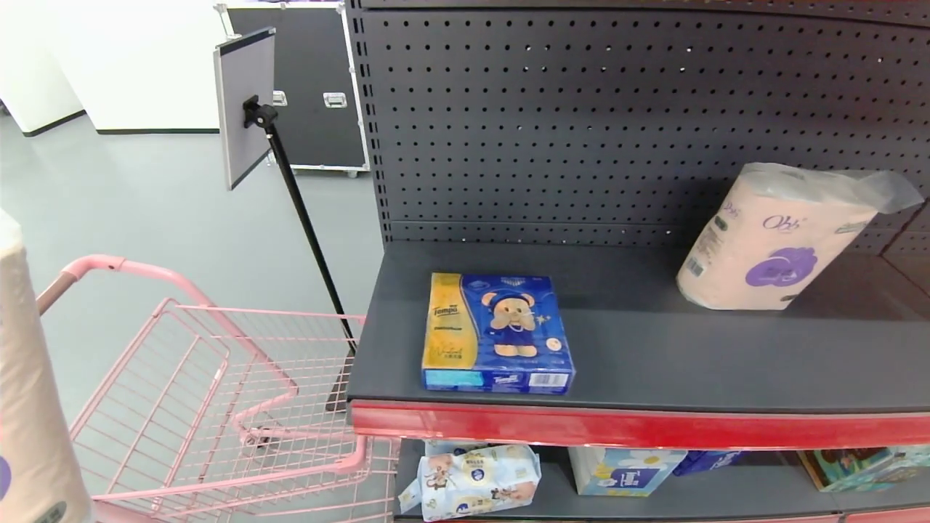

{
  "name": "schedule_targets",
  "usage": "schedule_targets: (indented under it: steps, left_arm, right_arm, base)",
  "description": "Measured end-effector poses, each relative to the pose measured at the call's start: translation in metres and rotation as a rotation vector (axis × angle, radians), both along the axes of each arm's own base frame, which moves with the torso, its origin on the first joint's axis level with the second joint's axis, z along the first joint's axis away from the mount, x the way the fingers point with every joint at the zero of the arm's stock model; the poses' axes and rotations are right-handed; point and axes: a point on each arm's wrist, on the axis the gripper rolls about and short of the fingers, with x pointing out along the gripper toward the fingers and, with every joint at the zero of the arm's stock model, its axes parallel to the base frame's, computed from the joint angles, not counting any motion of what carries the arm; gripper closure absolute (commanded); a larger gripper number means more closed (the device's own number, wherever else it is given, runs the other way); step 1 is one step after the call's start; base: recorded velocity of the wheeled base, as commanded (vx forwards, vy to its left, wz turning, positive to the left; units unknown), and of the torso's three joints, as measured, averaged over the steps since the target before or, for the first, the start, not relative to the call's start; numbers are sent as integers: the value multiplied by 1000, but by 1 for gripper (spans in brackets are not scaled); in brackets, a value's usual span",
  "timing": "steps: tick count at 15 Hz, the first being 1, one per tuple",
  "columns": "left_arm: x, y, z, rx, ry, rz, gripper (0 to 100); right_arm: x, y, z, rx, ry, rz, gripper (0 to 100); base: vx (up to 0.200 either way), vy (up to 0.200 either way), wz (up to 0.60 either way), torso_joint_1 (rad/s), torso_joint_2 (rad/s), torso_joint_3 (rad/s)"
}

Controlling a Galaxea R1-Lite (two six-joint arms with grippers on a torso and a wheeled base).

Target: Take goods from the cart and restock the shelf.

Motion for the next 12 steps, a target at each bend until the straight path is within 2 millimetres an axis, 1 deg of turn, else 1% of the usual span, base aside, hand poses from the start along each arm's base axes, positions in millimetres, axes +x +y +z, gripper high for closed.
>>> schedule_targets:
  steps: [12]
  left_arm:
    - [1,-1,2,44,-6,-22,100]
  right_arm:
    - [0,0,0,1,0,0,0]
  base:
    - [0,-200,0,4,4,4]
